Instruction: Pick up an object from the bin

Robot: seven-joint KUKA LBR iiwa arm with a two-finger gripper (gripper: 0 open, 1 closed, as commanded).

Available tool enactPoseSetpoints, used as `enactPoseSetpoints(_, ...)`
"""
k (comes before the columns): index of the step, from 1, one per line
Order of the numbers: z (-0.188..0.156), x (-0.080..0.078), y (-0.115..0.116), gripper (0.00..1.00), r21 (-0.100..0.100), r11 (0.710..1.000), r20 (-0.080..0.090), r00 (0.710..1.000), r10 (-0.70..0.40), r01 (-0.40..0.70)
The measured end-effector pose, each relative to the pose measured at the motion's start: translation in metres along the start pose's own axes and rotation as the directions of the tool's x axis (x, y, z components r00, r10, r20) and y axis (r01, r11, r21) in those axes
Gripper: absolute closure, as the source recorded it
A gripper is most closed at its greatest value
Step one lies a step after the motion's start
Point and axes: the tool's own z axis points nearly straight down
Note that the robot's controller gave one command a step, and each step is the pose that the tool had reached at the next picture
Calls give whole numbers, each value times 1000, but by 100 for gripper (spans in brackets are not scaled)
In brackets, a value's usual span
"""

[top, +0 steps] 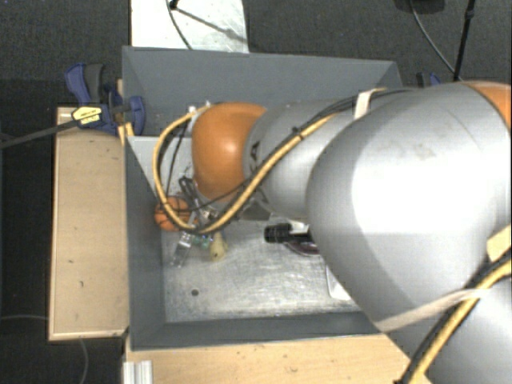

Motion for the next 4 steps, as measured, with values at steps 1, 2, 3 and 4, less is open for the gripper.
enactPoseSetpoints(1,1,1,-13,100,3,997,-3,997,71,-71)
enactPoseSetpoints(2,1,1,-13,100,3,997,-3,997,72,-72)
enactPoseSetpoints(3,-1,2,-14,100,4,997,-3,997,72,-72)
enactPoseSetpoints(4,-11,3,-15,100,8,997,-7,997,73,-73)
